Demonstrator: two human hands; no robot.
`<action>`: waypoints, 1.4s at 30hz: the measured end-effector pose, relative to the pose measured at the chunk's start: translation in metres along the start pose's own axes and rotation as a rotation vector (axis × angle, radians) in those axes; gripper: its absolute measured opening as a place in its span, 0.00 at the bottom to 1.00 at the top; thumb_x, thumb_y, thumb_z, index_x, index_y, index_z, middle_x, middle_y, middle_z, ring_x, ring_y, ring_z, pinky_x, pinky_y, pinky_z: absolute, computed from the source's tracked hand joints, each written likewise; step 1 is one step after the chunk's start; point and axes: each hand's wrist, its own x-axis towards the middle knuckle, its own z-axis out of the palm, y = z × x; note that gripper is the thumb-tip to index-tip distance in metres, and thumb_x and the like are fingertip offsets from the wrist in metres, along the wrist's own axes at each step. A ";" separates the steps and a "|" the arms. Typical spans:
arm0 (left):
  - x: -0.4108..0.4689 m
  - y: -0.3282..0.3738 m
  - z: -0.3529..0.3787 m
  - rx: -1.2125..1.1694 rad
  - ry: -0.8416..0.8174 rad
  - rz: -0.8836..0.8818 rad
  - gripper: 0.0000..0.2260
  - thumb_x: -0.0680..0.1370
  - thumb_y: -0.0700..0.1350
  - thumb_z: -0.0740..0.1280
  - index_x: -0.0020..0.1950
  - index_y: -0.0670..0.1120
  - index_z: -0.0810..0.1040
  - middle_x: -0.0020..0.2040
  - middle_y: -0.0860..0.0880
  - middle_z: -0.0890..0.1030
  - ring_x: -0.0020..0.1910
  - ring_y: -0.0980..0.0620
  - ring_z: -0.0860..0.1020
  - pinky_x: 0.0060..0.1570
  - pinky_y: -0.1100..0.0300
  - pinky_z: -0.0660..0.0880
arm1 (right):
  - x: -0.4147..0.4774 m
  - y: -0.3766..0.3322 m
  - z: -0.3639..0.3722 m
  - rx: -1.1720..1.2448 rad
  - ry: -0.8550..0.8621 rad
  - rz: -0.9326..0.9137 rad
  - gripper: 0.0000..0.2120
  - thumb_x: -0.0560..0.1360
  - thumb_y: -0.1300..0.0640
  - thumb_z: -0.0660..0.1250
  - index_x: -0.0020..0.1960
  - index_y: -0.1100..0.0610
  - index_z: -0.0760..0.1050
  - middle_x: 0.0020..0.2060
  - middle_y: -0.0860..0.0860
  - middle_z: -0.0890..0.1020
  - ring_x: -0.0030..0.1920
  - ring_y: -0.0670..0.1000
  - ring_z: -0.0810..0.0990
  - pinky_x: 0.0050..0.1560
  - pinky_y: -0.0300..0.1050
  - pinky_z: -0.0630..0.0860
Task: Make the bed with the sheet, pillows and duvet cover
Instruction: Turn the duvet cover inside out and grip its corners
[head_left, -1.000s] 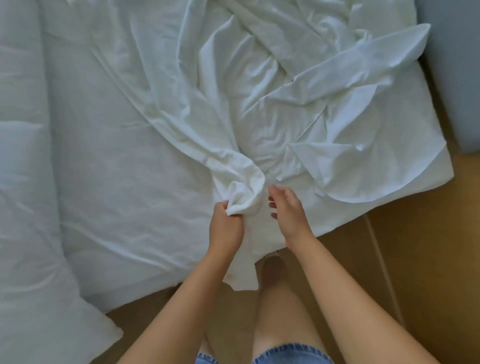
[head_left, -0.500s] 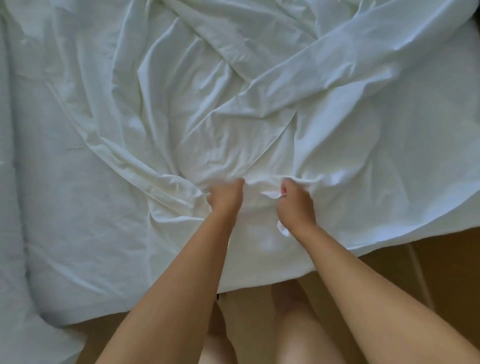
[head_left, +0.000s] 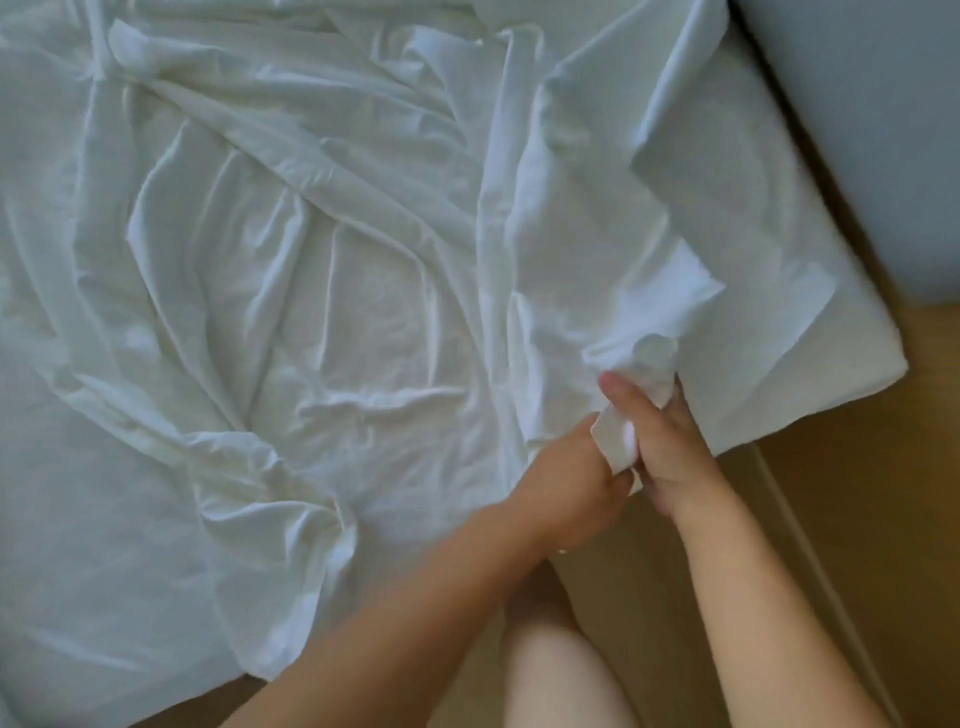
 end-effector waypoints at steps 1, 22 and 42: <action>-0.002 0.005 0.002 0.063 -0.030 0.063 0.16 0.75 0.41 0.57 0.61 0.40 0.74 0.55 0.42 0.77 0.53 0.43 0.76 0.52 0.49 0.73 | 0.002 -0.004 -0.010 -0.031 0.022 0.043 0.12 0.70 0.60 0.71 0.50 0.47 0.77 0.43 0.46 0.84 0.48 0.50 0.83 0.44 0.42 0.79; 0.142 -0.003 0.016 -0.034 0.636 -0.618 0.28 0.73 0.47 0.67 0.72 0.48 0.64 0.67 0.45 0.68 0.65 0.46 0.68 0.63 0.51 0.67 | 0.082 0.001 -0.122 -1.091 0.255 0.060 0.48 0.68 0.38 0.70 0.75 0.42 0.41 0.75 0.57 0.42 0.75 0.61 0.43 0.67 0.64 0.55; 0.180 -0.013 0.032 -0.158 0.566 -0.977 0.40 0.71 0.61 0.70 0.71 0.36 0.59 0.68 0.38 0.67 0.67 0.39 0.68 0.65 0.51 0.66 | 0.043 -0.007 -0.150 -0.689 0.875 -0.198 0.33 0.70 0.63 0.66 0.73 0.57 0.59 0.68 0.59 0.66 0.66 0.60 0.64 0.63 0.56 0.63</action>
